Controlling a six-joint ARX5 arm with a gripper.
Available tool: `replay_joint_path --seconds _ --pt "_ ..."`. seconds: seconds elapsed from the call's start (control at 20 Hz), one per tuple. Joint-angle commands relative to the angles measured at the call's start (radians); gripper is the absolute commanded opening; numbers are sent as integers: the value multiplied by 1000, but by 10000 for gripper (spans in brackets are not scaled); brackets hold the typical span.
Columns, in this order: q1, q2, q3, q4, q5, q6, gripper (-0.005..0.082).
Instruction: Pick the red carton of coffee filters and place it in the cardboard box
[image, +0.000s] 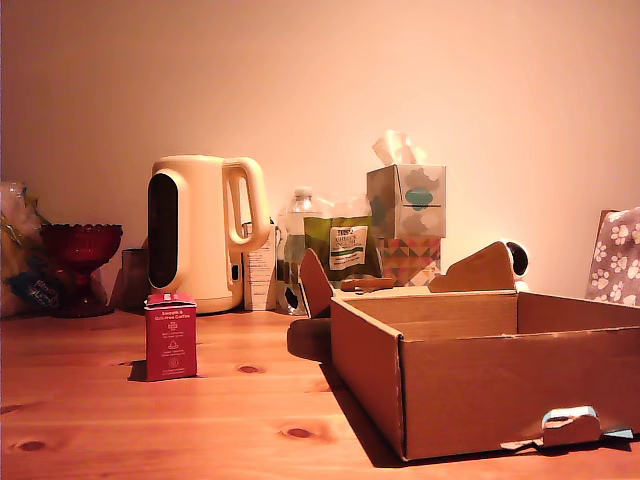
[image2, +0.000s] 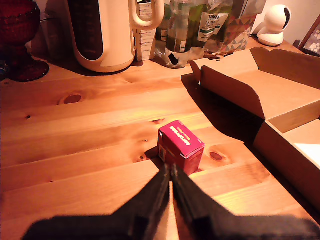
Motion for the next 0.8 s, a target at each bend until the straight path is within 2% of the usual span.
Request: replay_joint_path --seconds 0.0,0.3,0.55,0.75 --pt "1 2 -23 13 -3 -2 -22" --pt "1 2 -23 12 -2 -2 -22" --pt "1 6 -23 51 22 -3 -22" --pt "0 114 -23 166 85 -3 -22"
